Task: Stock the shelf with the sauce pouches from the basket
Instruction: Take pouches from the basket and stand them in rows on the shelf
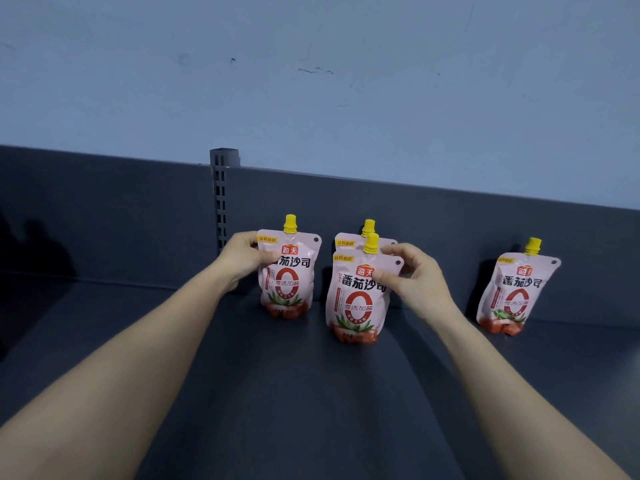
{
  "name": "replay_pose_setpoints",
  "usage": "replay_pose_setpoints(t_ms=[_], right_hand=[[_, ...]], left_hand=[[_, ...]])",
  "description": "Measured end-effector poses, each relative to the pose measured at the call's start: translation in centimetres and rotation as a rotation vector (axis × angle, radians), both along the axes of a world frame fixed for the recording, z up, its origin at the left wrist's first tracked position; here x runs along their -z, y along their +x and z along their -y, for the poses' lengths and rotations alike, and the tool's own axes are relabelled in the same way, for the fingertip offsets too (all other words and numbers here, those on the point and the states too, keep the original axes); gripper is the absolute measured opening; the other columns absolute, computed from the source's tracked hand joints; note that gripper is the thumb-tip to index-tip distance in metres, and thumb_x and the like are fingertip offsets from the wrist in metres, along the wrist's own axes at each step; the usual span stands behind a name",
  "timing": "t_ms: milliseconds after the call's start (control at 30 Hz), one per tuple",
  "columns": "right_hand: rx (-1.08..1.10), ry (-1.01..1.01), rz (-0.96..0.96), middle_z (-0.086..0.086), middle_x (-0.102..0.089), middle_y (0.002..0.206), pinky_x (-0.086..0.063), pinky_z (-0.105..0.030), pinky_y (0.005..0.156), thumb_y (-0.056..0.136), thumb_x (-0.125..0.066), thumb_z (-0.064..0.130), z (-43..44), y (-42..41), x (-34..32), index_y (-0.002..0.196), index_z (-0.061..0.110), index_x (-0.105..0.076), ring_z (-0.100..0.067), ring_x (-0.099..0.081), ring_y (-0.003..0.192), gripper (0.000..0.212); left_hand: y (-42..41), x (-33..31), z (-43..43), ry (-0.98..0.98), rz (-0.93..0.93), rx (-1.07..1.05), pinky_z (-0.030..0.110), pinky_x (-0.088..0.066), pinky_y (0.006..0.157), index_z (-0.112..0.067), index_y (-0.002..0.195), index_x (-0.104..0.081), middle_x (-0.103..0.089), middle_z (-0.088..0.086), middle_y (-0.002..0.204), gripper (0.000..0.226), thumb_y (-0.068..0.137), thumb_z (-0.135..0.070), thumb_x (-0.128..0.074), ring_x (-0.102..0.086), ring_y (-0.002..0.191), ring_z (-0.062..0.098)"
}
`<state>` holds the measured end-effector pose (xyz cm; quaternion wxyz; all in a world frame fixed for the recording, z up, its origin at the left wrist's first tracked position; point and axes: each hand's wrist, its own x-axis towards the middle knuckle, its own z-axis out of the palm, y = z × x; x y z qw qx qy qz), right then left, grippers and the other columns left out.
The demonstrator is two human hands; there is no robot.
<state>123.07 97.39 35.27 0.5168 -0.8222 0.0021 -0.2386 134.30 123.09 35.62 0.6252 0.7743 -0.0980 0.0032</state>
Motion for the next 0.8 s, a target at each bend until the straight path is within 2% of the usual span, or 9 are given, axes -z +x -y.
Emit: replay_pose_setpoints(t_ms=[133,200,300,400,500,567,700,800], right_hand=[[0.187,-0.343,0.213,0.010,-0.057,0.115,-0.040,-0.021,0.083,0.077,-0.078,0.026,-0.9,-0.7,-1.0,0.125,0.022,-0.057,-0.007,-0.052,0.106,0.052],[0.246,-0.480,0.310,0.003,-0.055,0.125,-0.041,-0.029,0.091,0.079,-0.075,0.031,-2.0,-1.1,-1.9,0.129,0.020,-0.054,-0.014,-0.048,0.116,0.055],[0.239,-0.607,0.408,-0.002,-0.053,0.132,-0.040,-0.038,0.098,0.082,-0.069,0.030,-4.3,-1.6,-2.9,0.130,0.019,-0.055,-0.021,-0.047,0.122,0.051],[0.152,-0.708,0.388,-0.002,-0.052,0.138,-0.034,-0.036,0.102,0.084,-0.068,0.029,-6.9,-1.8,-3.2,0.133,0.018,-0.053,-0.022,-0.043,0.129,0.053],[0.022,-0.757,0.362,-0.004,-0.052,0.139,-0.036,-0.041,0.103,0.083,-0.068,0.030,-9.7,-1.9,-2.8,0.133,0.016,-0.054,-0.025,-0.045,0.129,0.054],[-0.059,-0.813,0.321,-0.002,-0.051,0.139,-0.037,-0.041,0.102,0.083,-0.067,0.033,-11.6,-2.1,-2.2,0.133,0.018,-0.053,-0.026,-0.044,0.129,0.054],[-0.237,-0.887,0.221,0.002,-0.045,0.144,-0.027,-0.038,0.108,0.087,-0.063,0.039,-15.9,-2.8,-0.9,0.139,0.021,-0.045,-0.022,-0.035,0.136,0.057],[-0.360,-0.936,0.200,0.001,-0.044,0.145,-0.029,-0.040,0.108,0.088,-0.061,0.042,-19.5,-4.0,0.1,0.141,0.022,-0.042,-0.023,-0.035,0.136,0.059]], left_hand=[[-0.4,-0.7,-0.4,0.182,0.156,-0.078,0.026,-0.049,0.075,-0.014,0.109,-0.064,-0.067,-0.002,0.097,0.030,0.081,-0.006,-0.072,-0.063,0.095,0.018],[-0.7,-1.2,-0.7,0.355,0.253,-0.139,0.030,-0.048,0.084,-0.017,0.121,-0.059,-0.064,-0.002,0.111,0.044,0.081,-0.011,-0.073,-0.059,0.104,0.017],[-1.7,-1.9,-1.5,0.597,0.396,-0.190,0.040,-0.046,0.098,-0.020,0.133,-0.052,-0.058,0.003,0.126,0.056,0.081,-0.019,-0.072,-0.053,0.118,0.023],[-3.8,-2.6,-2.8,0.926,0.499,-0.244,0.045,-0.040,0.104,-0.019,0.140,-0.043,-0.051,0.005,0.137,0.060,0.086,-0.027,-0.067,-0.044,0.128,0.026],[-6.4,-2.9,-4.9,1.173,0.549,-0.301,0.044,-0.035,0.103,-0.018,0.141,-0.042,-0.049,0.004,0.139,0.057,0.088,-0.030,-0.063,-0.041,0.131,0.026],[-8.3,-2.7,-6.7,1.276,0.566,-0.332,0.042,-0.035,0.102,-0.017,0.136,-0.047,-0.050,0.003,0.138,0.053,0.087,-0.032,-0.062,-0.041,0.130,0.026],[-12.7,-2.0,-10.8,1.448,0.544,-0.422,0.040,-0.037,0.100,-0.018,0.130,-0.051,-0.051,-0.001,0.138,0.049,0.086,-0.036,-0.062,-0.043,0.130,0.022],[-16.7,-1.2,-14.3,1.521,0.495,-0.488,0.040,-0.038,0.098,-0.017,0.128,-0.051,-0.053,0.000,0.136,0.049,0.085,-0.036,-0.062,-0.044,0.129,0.022]])
